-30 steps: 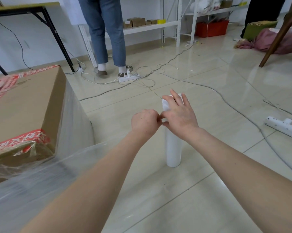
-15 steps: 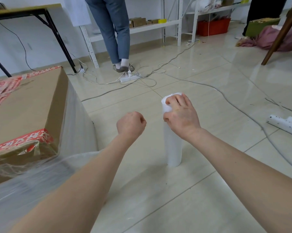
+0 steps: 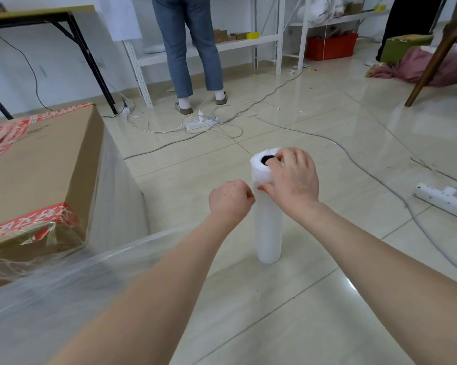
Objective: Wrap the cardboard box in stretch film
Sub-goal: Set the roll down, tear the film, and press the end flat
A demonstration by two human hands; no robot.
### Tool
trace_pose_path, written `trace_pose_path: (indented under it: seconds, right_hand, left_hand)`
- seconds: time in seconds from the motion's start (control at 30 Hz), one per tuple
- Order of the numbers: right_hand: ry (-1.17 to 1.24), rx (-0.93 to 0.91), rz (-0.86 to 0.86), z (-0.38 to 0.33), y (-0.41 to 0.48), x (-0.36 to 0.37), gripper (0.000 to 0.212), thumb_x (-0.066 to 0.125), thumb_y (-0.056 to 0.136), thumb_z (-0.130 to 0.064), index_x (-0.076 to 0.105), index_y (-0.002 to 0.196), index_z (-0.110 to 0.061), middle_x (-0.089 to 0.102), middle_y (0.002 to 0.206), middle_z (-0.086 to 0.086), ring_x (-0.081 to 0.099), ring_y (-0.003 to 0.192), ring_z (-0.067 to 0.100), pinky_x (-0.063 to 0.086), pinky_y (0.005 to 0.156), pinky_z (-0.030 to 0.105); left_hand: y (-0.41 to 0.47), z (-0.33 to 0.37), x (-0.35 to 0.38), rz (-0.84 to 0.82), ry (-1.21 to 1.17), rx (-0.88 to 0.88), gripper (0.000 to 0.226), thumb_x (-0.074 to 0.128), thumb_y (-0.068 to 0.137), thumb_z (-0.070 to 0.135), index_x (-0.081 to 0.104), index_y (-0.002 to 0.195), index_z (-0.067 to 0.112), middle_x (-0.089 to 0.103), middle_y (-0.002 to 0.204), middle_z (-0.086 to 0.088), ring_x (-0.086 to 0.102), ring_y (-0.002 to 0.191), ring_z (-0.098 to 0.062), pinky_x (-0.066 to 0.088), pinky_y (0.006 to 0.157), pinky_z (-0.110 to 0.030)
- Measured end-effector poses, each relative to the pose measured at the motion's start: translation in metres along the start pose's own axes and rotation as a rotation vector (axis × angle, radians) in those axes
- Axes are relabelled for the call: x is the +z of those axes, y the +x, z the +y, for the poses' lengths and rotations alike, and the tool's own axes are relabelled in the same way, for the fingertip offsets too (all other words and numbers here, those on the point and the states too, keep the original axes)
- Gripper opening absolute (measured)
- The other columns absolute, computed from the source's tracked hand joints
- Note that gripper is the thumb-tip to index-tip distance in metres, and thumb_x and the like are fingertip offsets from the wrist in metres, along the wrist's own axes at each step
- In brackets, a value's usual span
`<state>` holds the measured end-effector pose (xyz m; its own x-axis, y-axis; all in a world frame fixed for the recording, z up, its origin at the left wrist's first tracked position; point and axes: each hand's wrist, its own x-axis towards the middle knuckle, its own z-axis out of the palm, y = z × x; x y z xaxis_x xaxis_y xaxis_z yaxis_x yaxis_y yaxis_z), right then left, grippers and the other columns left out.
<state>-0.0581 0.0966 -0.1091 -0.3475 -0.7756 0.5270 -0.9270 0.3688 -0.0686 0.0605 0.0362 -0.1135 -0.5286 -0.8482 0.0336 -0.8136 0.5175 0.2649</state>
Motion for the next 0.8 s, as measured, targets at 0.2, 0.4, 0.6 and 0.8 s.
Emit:
trace_pose_path:
  seconds: [0.2,0.4,0.6,0.8]
  right_hand:
    - [0.007,0.079,-0.089,0.01,0.01,-0.004,0.043,0.069,0.083,-0.034,0.054,0.123,-0.029,0.034,0.136,0.006,0.027,0.132,0.026,0.017,0.115,0.037]
    - [-0.021,0.048,-0.158,0.029,0.006,-0.016,0.05,0.068,0.083,-0.029,0.049,0.13,-0.03,0.032,0.138,0.007,0.026,0.133,0.027,0.021,0.11,0.033]
    - [0.077,-0.25,0.042,0.012,-0.008,-0.018,0.046,0.09,0.051,-0.021,0.071,0.093,-0.014,0.059,0.099,0.011,0.059,0.088,0.033,0.044,0.056,0.031]
    - [-0.071,-0.301,-0.216,0.005,-0.026,0.002,0.03,0.065,0.086,-0.025,0.059,0.115,-0.021,0.042,0.109,0.005,0.044,0.103,0.023,0.029,0.06,0.031]
  left_hand:
    - [0.003,-0.004,0.002,0.037,0.013,-0.017,0.022,0.048,0.084,0.016,0.07,0.086,0.02,0.069,0.087,0.0,0.064,0.082,-0.026,0.039,0.059,-0.024]
    - [0.001,0.008,0.004,0.004,0.03,0.064,0.024,0.061,0.083,0.037,0.062,0.105,0.028,0.064,0.104,0.009,0.06,0.098,-0.016,0.043,0.073,-0.028]
    - [0.001,0.009,0.013,0.029,0.105,0.086,0.017,0.057,0.09,0.036,0.068,0.099,0.026,0.067,0.098,0.002,0.061,0.1,-0.021,0.033,0.075,-0.03]
    - [-0.004,0.004,0.006,0.025,0.133,0.12,0.016,0.052,0.093,0.029,0.067,0.088,0.028,0.067,0.091,0.001,0.057,0.085,-0.022,0.031,0.071,-0.029]
